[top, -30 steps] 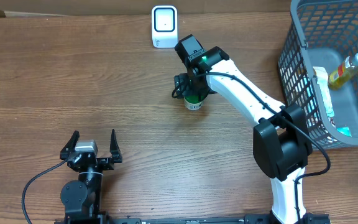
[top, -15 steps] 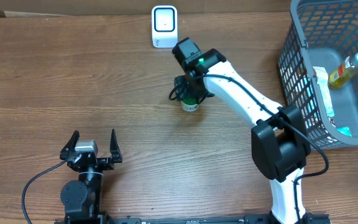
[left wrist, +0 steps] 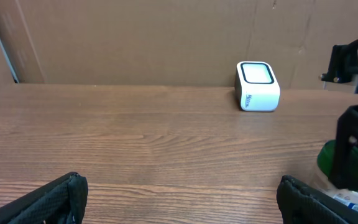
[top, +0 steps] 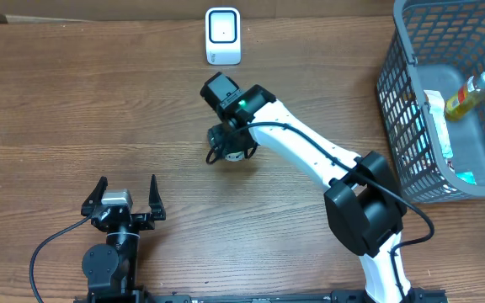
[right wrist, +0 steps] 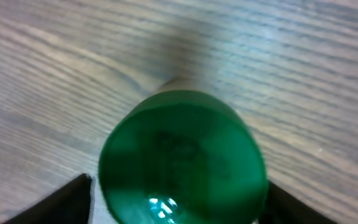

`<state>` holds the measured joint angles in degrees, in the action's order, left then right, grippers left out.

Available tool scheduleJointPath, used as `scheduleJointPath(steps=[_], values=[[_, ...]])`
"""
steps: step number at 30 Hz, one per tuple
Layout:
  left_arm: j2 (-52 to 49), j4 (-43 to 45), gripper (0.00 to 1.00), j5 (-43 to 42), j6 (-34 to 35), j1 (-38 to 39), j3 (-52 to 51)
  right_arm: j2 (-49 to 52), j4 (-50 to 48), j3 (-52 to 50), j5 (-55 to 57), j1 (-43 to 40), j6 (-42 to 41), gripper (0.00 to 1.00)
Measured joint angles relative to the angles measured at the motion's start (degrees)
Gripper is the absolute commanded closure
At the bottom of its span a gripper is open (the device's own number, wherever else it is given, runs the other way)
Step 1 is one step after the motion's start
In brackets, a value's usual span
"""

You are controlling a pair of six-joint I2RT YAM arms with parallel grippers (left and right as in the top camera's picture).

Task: Scan the item barcode
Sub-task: 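Hold the jar in front of the white scanner, turning it slightly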

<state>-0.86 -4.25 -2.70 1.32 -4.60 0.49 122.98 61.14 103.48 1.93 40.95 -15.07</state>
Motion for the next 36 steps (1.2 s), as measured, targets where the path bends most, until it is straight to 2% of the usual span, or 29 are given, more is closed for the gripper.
scheduleJointPath(steps=[3, 9, 15, 19, 28, 36], values=[[0.0, 0.0, 0.0, 0.0, 0.0, 0.0, 0.0, 0.0, -0.2, 0.0, 1.46, 0.39, -2.08, 0.0], [0.0, 0.0, 0.01, -0.02, 0.0, 0.0, 0.0, 0.0, -2.34, -0.02, 3.52, 0.0, -18.27, 0.0], [0.0, 0.0, 0.01, 0.0, 0.0, 0.0, 0.02, 0.0, -4.28, -0.02, 2.1, -0.09, -23.58, 0.0], [0.0, 0.0, 0.01, -0.02, 0.0, 0.0, 0.0, 0.0, -4.02, -0.02, 1.6, -0.09, -28.13, 0.08], [0.0, 0.0, 0.0, 0.0, 0.0, 0.0, 0.0, 0.0, -3.48, -0.02, 1.57, -0.09, -40.61, 0.07], [0.0, 0.0, 0.0, -0.02, 0.0, 0.0, 0.0, 0.0, -3.61, -0.02, 2.91, -0.09, -45.16, 0.09]])
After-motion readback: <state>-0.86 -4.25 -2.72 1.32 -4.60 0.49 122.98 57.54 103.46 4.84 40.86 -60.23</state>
